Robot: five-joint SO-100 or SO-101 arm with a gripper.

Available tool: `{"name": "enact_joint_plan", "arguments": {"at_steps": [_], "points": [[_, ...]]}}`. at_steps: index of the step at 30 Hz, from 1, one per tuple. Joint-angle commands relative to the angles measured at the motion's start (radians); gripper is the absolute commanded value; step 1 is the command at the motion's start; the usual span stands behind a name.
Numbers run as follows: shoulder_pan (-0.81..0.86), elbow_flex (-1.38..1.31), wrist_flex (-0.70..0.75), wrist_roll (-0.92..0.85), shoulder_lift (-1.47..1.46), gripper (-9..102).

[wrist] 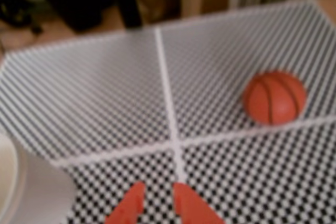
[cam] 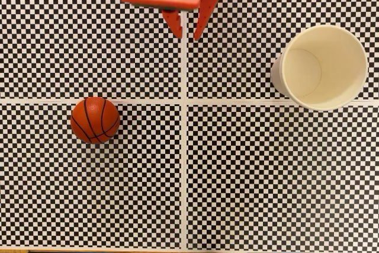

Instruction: Grasp basketball and place into cup.

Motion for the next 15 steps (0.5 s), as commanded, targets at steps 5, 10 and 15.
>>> {"name": "enact_joint_plan", "arguments": {"at_steps": [5,10,15], "points": [[0.006,-0.285,-0.064,0.046,-0.278,0],[0.032,-0.509,-0.064,0.041,-0.546,0],[0.057,-0.640,-0.064,0.029,-0.729,0]]}}
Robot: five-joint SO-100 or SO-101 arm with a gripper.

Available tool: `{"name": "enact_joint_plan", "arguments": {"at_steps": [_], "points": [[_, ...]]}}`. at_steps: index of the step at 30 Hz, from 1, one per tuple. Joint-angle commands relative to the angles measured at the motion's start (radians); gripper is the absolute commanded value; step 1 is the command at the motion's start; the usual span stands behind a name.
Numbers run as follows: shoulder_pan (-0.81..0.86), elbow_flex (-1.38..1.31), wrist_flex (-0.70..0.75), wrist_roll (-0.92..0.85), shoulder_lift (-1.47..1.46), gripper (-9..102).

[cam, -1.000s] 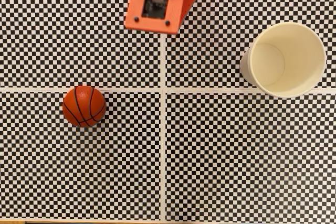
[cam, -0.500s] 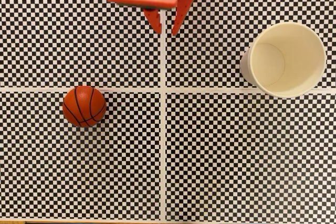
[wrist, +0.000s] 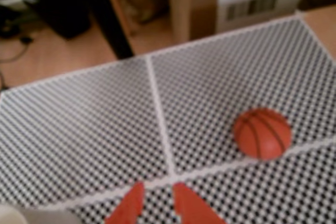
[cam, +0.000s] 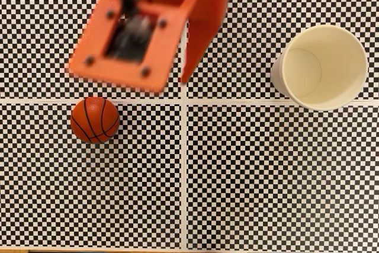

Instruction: Grasp basketball and place into cup.

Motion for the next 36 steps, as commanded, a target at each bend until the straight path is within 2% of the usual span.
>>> {"name": "enact_joint_plan", "arguments": {"at_steps": [1,15,20,36], "points": [[0.021,-0.118,-0.014,-0.009,-0.097,0],[0.173,-0.414,0.003,-0.097,-0.551,0],[0.244,-0.520,0.069,-0.156,-0.696,0],[0.318,-0.652,0.098,-0.190,-0.870,0]]}}
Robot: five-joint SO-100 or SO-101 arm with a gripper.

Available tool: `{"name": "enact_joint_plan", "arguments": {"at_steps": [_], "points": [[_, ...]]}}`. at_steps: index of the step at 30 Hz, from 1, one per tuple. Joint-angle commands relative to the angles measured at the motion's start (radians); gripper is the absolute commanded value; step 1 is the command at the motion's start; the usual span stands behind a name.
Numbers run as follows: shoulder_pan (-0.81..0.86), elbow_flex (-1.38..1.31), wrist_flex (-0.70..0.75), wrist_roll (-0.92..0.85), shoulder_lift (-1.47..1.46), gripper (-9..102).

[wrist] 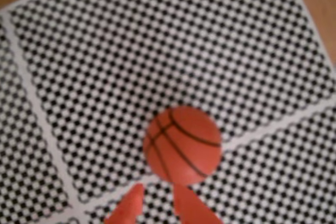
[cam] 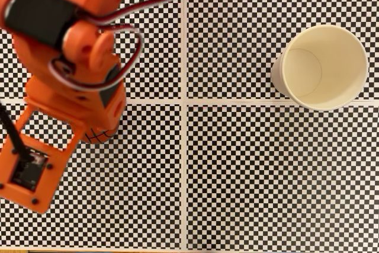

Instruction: Grasp basketball and place into cup.

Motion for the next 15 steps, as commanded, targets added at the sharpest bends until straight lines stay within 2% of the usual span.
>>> {"name": "enact_joint_plan", "arguments": {"at_steps": [1,4,7,15], "points": [[0.003,-0.069,0.014,-0.005,-0.005,0],[0.000,-0.133,0.054,-0.008,-0.049,5],[-0.018,-0.241,0.137,-0.002,-0.120,20],[-0.035,-0.250,0.141,-0.046,-0.155,38]]}}
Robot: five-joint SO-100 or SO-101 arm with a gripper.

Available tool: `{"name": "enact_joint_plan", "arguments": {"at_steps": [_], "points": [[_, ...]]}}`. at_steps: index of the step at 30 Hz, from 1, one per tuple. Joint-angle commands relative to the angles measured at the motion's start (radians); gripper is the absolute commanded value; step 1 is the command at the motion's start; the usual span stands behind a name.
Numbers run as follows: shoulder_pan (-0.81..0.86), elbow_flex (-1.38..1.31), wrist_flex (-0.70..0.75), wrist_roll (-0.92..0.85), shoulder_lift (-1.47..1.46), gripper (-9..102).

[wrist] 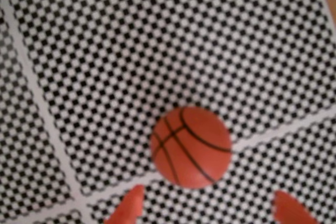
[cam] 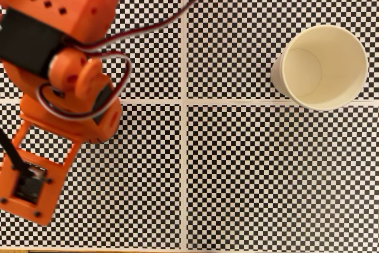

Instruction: Grasp basketball and place into cup.

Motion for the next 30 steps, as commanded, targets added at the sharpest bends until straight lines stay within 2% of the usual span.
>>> {"name": "enact_joint_plan", "arguments": {"at_steps": [1,7,17,30], "points": [[-0.017,-0.046,0.003,-0.009,-0.005,39],[-0.028,-0.060,0.003,-0.006,-0.043,43],[-0.049,-0.078,0.003,-0.003,-0.098,57],[-0.058,-0.117,0.003,0.018,-0.184,59]]}}
